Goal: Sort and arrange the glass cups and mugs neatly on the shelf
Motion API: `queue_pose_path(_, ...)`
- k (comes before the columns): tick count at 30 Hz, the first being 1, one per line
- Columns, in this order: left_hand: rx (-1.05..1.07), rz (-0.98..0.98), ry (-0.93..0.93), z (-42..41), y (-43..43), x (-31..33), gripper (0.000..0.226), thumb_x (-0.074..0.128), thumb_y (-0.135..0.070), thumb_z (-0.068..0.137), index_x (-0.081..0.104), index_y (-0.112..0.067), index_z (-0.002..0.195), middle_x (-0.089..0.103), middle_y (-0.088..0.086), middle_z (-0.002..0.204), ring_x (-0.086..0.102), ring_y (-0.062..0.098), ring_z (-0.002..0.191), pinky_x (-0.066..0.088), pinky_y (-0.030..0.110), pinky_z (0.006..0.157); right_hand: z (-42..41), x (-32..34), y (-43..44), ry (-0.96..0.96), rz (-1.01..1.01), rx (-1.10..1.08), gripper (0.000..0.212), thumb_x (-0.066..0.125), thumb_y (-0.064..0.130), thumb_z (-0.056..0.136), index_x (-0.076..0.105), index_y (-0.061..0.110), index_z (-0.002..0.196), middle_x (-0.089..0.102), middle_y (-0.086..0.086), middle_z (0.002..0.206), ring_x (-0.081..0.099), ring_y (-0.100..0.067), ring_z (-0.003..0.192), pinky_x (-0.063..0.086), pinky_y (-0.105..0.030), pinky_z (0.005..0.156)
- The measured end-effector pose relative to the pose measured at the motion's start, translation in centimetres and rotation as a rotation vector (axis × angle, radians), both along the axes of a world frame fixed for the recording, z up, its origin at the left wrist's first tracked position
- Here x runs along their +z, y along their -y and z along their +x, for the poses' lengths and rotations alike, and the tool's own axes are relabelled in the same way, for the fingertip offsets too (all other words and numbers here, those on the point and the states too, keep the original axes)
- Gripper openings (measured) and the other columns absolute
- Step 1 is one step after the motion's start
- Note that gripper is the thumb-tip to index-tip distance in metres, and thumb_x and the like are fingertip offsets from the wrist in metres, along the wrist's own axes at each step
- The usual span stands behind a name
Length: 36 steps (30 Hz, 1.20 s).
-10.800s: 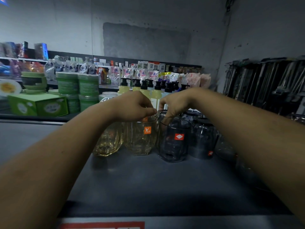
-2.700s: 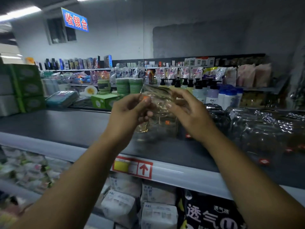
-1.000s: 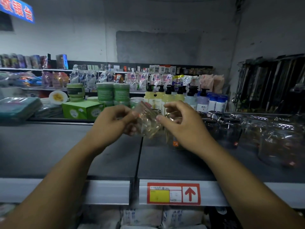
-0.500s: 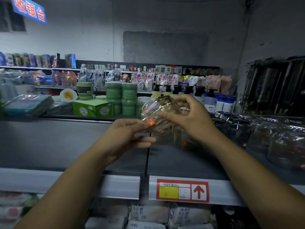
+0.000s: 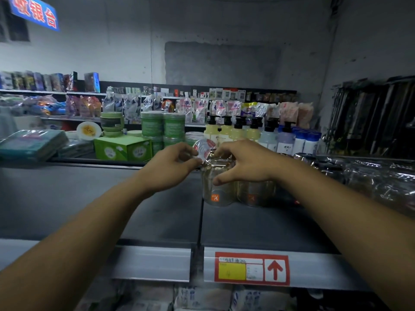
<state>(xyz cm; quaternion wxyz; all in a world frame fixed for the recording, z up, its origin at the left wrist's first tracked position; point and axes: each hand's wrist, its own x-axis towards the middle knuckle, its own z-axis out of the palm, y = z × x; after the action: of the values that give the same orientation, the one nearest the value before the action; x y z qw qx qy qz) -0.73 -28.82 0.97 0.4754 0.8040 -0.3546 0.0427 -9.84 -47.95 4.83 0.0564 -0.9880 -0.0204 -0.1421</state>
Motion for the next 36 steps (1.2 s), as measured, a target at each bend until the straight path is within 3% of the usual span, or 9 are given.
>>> queue_pose_path(3, -0.107, 0.008, -0.068, 0.3, 1.9, 1.0, 0.019, 0.061, -0.032, 0.1, 0.063, -0.024, 0.117, 0.07, -0.003, 0.105, 0.067, 0.014, 0.096, 0.053, 0.03, 0.077, -0.4, -0.5, 0.4, -0.039, -0.017, -0.032, 0.087, 0.073, 0.069, 0.074, 0.045, 0.03, 0.147, 0.052, 0.01, 0.127, 0.041, -0.017, 0.127, 0.041, -0.041, 0.107)
queue_pose_path(5, -0.148, -0.01, -0.09, 0.6, 3.1, 1.7, 0.021, 0.059, -0.032, 0.1, 0.063, -0.024, 0.12, 0.068, -0.002, 0.111, 0.064, 0.015, 0.102, 0.053, 0.033, 0.084, -1.0, -0.4, 1.2, 0.01, 0.025, -0.012, 0.075, 0.066, 0.07, 0.08, 0.051, 0.03, 0.142, 0.053, 0.008, 0.135, 0.039, -0.015, 0.129, 0.039, -0.042, 0.109)
queue_pose_path(9, -0.188, 0.041, -0.034, 1.4, 4.8, 2.3, 0.035, 0.058, -0.031, 0.101, 0.059, -0.026, 0.136, 0.065, 0.002, 0.13, 0.064, 0.023, 0.115, 0.052, 0.047, 0.103, -2.0, 0.1, 5.0, 0.241, 0.26, -0.027, 0.038, 0.056, 0.038, 0.102, 0.058, 0.023, 0.136, 0.056, 0.004, 0.143, 0.049, -0.009, 0.128, 0.039, -0.032, 0.106)
queue_pose_path(13, -0.203, 0.164, -0.027, 2.0, 6.1, 1.5, 0.041, 0.057, -0.032, 0.103, 0.056, -0.021, 0.142, 0.059, -0.003, 0.135, 0.06, 0.015, 0.12, 0.047, 0.031, 0.102, -1.8, -0.9, 7.6, 0.113, 0.156, -0.152, 0.042, 0.055, 0.029, 0.103, 0.053, 0.023, 0.145, 0.046, 0.0, 0.156, 0.043, -0.019, 0.142, 0.032, -0.029, 0.109)
queue_pose_path(18, -0.183, 0.052, -0.071, 3.2, 6.6, 0.0, 0.046, 0.064, -0.037, 0.092, 0.064, -0.02, 0.135, 0.066, -0.002, 0.131, 0.062, 0.014, 0.121, 0.046, 0.035, 0.11, -1.4, -0.5, 7.1, -0.066, 0.147, -0.174, 0.042, 0.039, 0.033, 0.109, 0.05, 0.022, 0.149, 0.048, -0.002, 0.155, 0.044, -0.021, 0.139, 0.034, -0.029, 0.106)
queue_pose_path(21, -0.164, 0.026, -0.038, 3.6, 6.9, -0.3, 0.032, 0.063, -0.028, 0.098, 0.069, -0.018, 0.128, 0.069, 0.0, 0.125, 0.065, 0.016, 0.116, 0.048, 0.036, 0.108, -1.3, -1.0, 7.4, -0.034, 0.176, -0.182, 0.041, 0.04, 0.036, 0.108, 0.06, 0.019, 0.14, 0.058, -0.004, 0.145, 0.054, -0.024, 0.129, 0.041, -0.034, 0.107)
queue_pose_path(25, -0.149, -0.026, -0.023, 3.7, 7.0, -0.6, 0.03, 0.066, -0.032, 0.093, 0.075, -0.02, 0.118, 0.072, -0.004, 0.118, 0.067, 0.015, 0.111, 0.05, 0.043, 0.107, -1.3, -1.6, 7.7, 0.026, 0.15, -0.172, 0.04, 0.041, 0.036, 0.107, 0.067, 0.008, 0.121, 0.069, -0.015, 0.122, 0.063, -0.031, 0.111, 0.049, -0.046, 0.099)
queue_pose_path(36, -0.116, -0.035, 0.004, 4.0, 7.2, -0.9, 0.025, 0.063, -0.023, 0.099, 0.075, -0.019, 0.12, 0.071, -0.005, 0.122, 0.065, 0.011, 0.114, 0.048, 0.037, 0.108, -1.2, -1.9, 7.6, 0.066, 0.115, -0.178, 0.038, 0.04, 0.034, 0.107, 0.068, 0.01, 0.119, 0.07, -0.011, 0.121, 0.062, -0.029, 0.11, 0.048, -0.043, 0.099)
